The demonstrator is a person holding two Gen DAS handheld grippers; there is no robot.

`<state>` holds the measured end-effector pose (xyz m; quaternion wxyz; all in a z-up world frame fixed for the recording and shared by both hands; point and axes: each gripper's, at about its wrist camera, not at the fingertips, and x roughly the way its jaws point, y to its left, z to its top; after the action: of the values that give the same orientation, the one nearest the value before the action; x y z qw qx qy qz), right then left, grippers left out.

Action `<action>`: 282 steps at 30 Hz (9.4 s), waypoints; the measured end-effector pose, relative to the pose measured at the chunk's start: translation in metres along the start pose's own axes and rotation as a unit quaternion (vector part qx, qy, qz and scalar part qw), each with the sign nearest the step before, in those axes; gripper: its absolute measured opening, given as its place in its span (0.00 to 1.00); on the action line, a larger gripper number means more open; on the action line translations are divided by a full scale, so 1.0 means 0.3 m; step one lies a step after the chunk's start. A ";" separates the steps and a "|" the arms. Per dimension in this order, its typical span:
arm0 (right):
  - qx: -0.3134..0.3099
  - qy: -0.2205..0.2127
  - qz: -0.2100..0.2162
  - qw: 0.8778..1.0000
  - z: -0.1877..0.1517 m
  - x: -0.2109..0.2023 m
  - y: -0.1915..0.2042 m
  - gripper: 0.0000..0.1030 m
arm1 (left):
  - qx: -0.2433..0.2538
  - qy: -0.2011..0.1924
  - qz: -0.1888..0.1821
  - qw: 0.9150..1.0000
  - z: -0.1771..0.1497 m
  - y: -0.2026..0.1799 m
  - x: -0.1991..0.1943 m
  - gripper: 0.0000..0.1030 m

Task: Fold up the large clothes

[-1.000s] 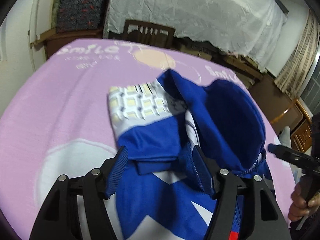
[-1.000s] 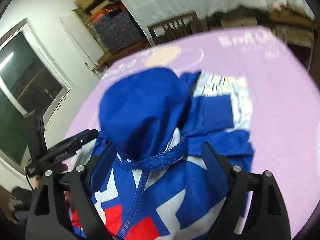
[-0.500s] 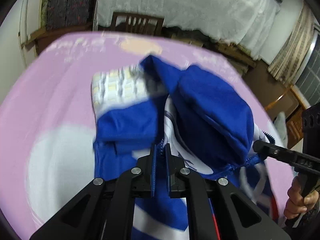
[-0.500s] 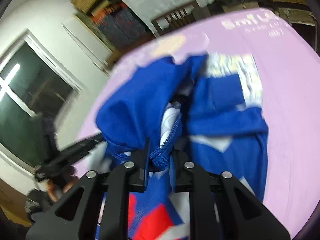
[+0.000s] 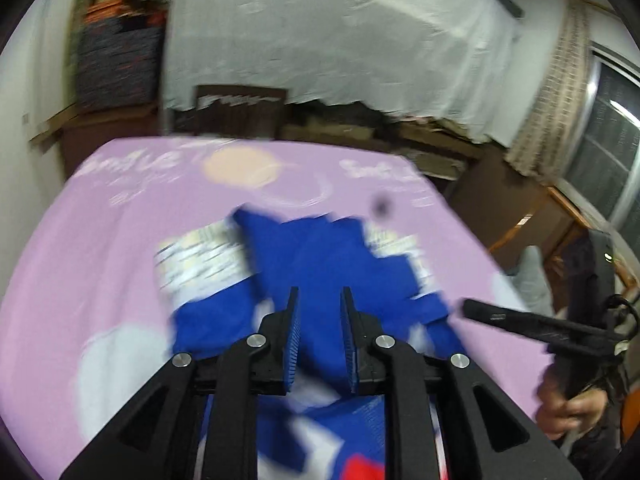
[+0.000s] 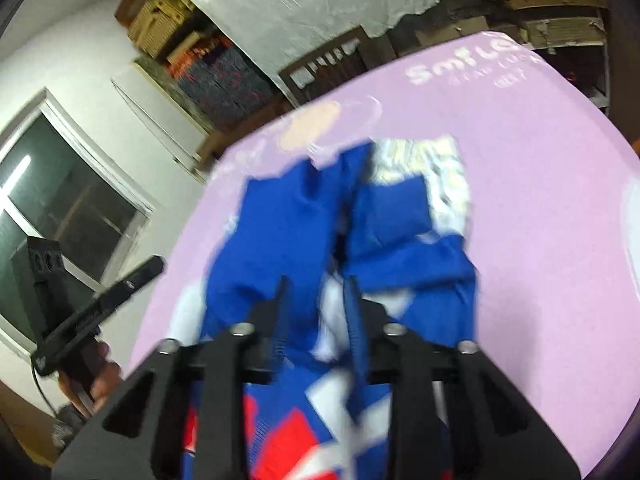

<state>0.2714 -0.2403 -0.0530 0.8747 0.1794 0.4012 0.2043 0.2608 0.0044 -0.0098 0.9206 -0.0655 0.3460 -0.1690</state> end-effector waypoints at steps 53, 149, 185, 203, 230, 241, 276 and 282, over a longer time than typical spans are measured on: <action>0.006 0.046 0.068 0.997 -0.113 0.107 -0.003 0.36 | -0.025 0.043 0.030 0.998 -0.249 0.109 -0.028 0.32; 0.056 0.100 0.080 0.990 -0.584 -0.222 -0.178 0.52 | -0.199 0.137 -0.135 0.961 -0.657 0.311 -0.330 0.55; 0.012 0.012 0.124 0.992 -0.289 -0.359 0.014 0.23 | -0.107 0.015 -0.146 0.983 -0.294 0.150 -0.451 0.11; 0.114 -0.022 0.115 0.987 0.237 0.003 -0.116 0.23 | -0.165 0.022 -0.089 0.982 0.070 0.368 -0.017 0.11; 0.129 -0.017 0.139 0.982 0.333 0.247 -0.272 0.60 | -0.150 -0.006 -0.025 0.988 0.085 0.517 0.115 0.62; 0.140 -0.018 0.078 0.987 0.303 0.271 -0.394 0.64 | -0.138 0.021 -0.022 0.990 0.068 0.519 0.254 0.61; -0.003 -0.039 -0.112 0.993 0.370 0.378 -0.205 0.14 | -0.088 0.053 0.095 0.990 0.135 0.452 0.459 0.10; 0.026 0.000 -0.114 0.993 0.323 0.494 -0.308 0.16 | -0.095 0.050 0.087 0.990 0.107 0.484 0.506 0.12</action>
<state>0.4544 -0.2592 -0.1308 0.8874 0.1558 0.4239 0.0927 0.4273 0.0861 -0.1133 0.9028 -0.1138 0.4106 -0.0575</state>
